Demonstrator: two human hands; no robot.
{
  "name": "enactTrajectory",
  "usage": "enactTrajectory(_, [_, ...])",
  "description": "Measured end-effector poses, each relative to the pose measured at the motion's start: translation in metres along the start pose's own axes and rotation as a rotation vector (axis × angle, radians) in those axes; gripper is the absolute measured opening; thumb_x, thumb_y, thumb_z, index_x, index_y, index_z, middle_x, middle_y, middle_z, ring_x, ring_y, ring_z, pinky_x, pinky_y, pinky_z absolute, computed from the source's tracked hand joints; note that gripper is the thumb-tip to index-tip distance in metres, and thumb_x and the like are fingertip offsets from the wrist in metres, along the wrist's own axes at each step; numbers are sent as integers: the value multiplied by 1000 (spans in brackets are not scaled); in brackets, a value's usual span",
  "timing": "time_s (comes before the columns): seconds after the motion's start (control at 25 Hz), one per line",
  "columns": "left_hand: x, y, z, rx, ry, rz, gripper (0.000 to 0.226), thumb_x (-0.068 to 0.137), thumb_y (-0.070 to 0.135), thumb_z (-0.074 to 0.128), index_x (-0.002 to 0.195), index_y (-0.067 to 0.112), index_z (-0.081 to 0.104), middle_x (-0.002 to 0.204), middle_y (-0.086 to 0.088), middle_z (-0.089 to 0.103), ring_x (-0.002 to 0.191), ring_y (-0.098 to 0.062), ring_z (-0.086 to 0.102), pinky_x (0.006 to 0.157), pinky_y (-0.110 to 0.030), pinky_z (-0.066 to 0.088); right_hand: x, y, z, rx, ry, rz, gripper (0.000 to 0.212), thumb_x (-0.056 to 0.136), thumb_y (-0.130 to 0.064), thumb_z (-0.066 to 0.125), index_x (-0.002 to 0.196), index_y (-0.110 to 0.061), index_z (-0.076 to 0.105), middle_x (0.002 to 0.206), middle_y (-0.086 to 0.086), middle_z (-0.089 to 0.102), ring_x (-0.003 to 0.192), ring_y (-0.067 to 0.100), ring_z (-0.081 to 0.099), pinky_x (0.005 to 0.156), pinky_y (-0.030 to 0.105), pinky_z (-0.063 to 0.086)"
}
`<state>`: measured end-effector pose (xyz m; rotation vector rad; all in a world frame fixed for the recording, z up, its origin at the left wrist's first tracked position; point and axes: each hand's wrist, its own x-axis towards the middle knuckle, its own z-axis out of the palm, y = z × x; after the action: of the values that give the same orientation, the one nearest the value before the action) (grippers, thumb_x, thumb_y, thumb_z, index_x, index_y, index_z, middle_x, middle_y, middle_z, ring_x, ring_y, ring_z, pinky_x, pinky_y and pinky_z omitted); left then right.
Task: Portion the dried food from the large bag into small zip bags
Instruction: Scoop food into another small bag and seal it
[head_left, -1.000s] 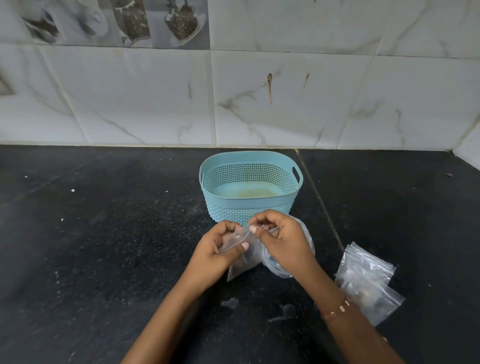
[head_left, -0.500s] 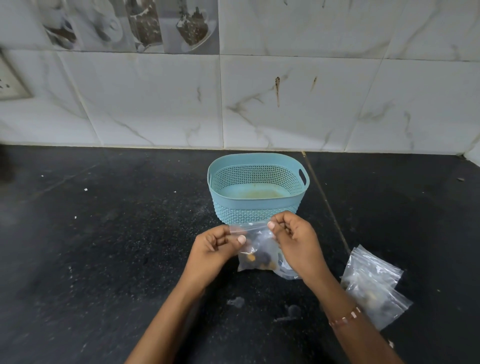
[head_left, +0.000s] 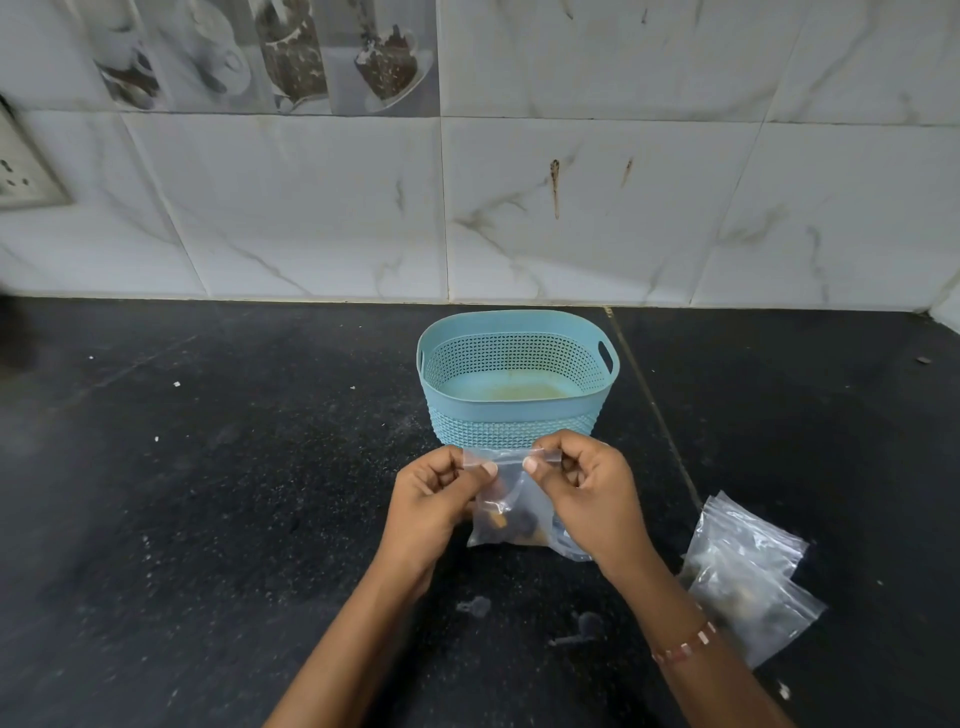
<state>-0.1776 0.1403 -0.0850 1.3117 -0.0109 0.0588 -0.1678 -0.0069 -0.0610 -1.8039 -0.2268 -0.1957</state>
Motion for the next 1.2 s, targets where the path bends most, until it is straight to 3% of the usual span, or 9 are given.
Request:
enactTrajectory(0.16, [3, 1, 3, 27, 69, 39, 16, 73, 16, 64, 72, 0, 64, 76, -21, 65, 72, -31, 58, 70, -45, 48, 0, -3, 0, 40, -26, 23, 13, 81, 1, 64, 74, -9, 61, 68, -6, 61, 62, -5, 56, 61, 6, 43])
enactTrajectory(0.32, [2, 2, 6, 27, 38, 14, 24, 75, 16, 71, 84, -4, 65, 83, -22, 65, 78, -33, 58, 79, -56, 47, 1, -5, -2, 68, -59, 20, 17, 80, 0, 66, 71, -14, 63, 66, -7, 62, 66, 4, 58, 63, 16, 48])
enactTrajectory(0.44, [-1, 5, 8, 37, -2, -6, 28, 71, 20, 67, 90, 1, 69, 90, -21, 70, 81, -31, 63, 82, -48, 50, 2, -4, -3, 20, -9, -7, 24, 79, 0, 67, 68, -21, 64, 64, -8, 64, 68, 7, 60, 66, 20, 50])
enactTrajectory(0.64, [-2, 9, 10, 50, -22, 22, 16, 69, 12, 67, 84, 8, 73, 83, -10, 74, 74, -20, 68, 69, -31, 55, 1, -7, -5, 22, -69, -17, 25, 78, 1, 67, 68, -21, 64, 60, -14, 64, 64, 0, 58, 63, 15, 47])
enactTrajectory(0.8, [-3, 16, 14, 19, -40, 35, 21, 66, 17, 68, 84, 7, 73, 84, -12, 74, 75, -24, 67, 77, -41, 54, 3, -15, -13, 45, -108, -40, 17, 79, 2, 66, 72, -14, 67, 64, -7, 66, 63, -1, 59, 61, 13, 46])
enactTrajectory(0.92, [-1, 23, 21, 41, -45, 57, 26, 70, 23, 66, 83, 1, 72, 82, -18, 71, 77, -29, 65, 82, -54, 50, 4, -20, -21, 42, -70, -62, 9, 77, 1, 69, 74, -7, 70, 69, 4, 69, 66, 9, 61, 64, 18, 49])
enactTrajectory(1.04, [3, 27, 30, 17, -78, 62, 12, 74, 20, 69, 72, 8, 74, 71, -7, 72, 70, -21, 64, 78, -50, 51, 3, -24, -32, 56, -24, -40, 6, 74, 1, 71, 72, -4, 70, 68, 9, 68, 63, 11, 61, 63, 21, 50])
enactTrajectory(1.12, [6, 28, 40, 22, -98, 67, 14, 71, 20, 66, 70, 7, 72, 68, -6, 71, 67, -21, 63, 76, -47, 51, 1, -27, -41, 49, -2, -20, 7, 74, -1, 71, 71, -7, 71, 68, 11, 69, 65, 17, 61, 64, 30, 51])
enactTrajectory(1.2, [8, 28, 51, 26, -116, 77, 19, 70, 21, 64, 72, 4, 71, 69, -7, 70, 70, -24, 63, 75, -45, 51, -2, -31, -52, 45, 13, -6, 10, 76, -2, 70, 73, -11, 71, 68, 6, 70, 67, 18, 62, 65, 29, 51])
